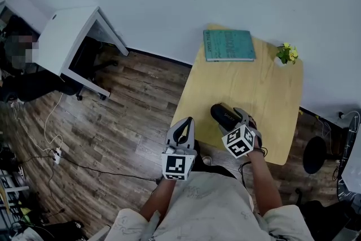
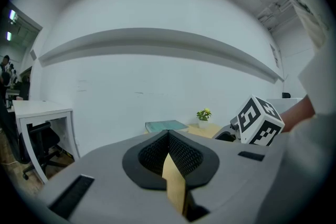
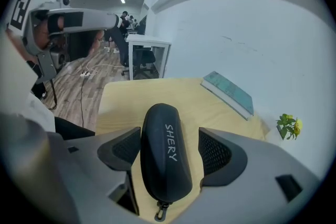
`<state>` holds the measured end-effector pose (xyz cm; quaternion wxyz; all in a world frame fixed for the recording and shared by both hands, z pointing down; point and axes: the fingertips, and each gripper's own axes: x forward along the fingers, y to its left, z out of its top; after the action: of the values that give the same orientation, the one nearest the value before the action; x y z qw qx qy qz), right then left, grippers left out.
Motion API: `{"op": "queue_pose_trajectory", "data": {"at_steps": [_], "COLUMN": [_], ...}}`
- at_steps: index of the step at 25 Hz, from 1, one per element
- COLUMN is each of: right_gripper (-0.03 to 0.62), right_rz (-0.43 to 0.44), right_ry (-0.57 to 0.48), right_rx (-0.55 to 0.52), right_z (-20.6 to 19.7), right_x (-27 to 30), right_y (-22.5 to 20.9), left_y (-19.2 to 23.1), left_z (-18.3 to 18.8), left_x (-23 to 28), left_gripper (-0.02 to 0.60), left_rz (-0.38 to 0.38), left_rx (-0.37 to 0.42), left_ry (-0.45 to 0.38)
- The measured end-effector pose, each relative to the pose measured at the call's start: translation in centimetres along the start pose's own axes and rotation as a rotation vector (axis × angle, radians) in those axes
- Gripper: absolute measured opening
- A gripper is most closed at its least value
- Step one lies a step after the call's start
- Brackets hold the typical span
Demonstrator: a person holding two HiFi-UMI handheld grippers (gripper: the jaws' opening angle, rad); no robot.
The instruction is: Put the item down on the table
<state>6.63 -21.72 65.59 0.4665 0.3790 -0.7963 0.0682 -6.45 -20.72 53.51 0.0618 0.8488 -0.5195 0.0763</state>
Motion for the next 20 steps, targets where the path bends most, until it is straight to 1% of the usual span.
{"op": "queue_pose_trajectory", "data": {"at_steps": [4, 9, 16, 20], "right_gripper": [0.337, 0.337, 0.337, 0.337], "right_rz": [0.021, 0.014, -0.031, -0.082], "right_ry": [-0.058, -0.112, -0.168, -0.221], "right_rx": [0.095, 0.166, 0.254, 0.35], "right_z": [0.2, 0.0, -1.6, -2.7], "right_x": [-1.0, -2.3, -4.6, -6.3], "right_y": [0.1, -0.1, -1.4, -2.5], "left_y": [-0.7, -1.5, -2.7, -3.7], "left_z": [0.7, 1.5, 2.5, 3.3], "left_x": [0.0, 0.0, 0.7, 1.4], "left_gripper": [0.008, 0.008, 0.008, 0.008], "left_rz": [-0.011, -0.023, -0.04, -0.069], "left_rx": [0.017, 0.039, 0.062, 0.082], "left_ry": [-0.008, -0.02, -0.032, -0.049]}}
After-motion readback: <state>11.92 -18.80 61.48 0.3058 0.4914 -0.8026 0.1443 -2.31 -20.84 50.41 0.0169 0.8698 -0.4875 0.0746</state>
